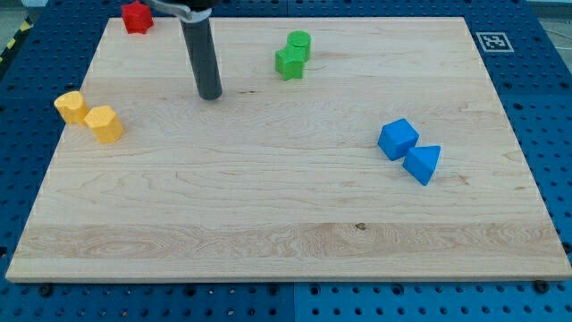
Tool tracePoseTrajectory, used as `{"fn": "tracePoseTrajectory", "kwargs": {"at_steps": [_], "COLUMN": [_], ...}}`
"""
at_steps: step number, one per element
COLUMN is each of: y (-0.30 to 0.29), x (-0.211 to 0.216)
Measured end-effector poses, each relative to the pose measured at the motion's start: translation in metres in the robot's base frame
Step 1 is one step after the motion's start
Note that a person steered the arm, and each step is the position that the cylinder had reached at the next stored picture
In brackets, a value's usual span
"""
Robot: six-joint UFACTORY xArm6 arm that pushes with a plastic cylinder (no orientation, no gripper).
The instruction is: Push the green star towards the right side of the board
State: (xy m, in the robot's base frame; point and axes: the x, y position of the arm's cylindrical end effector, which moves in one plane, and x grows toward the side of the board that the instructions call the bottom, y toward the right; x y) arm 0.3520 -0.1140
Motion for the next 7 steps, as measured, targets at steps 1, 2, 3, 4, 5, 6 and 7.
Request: {"fn": "tracePoseTrajectory", "kwargs": {"at_steps": [1, 2, 3, 4, 5, 6, 7], "y": [0.0, 0.009, 0.029, 0.069, 0.086, 0.087, 0.09], "x": [-0.034, -0.065, -0.078, -0.078, -0.078, -0.078, -0.057]}}
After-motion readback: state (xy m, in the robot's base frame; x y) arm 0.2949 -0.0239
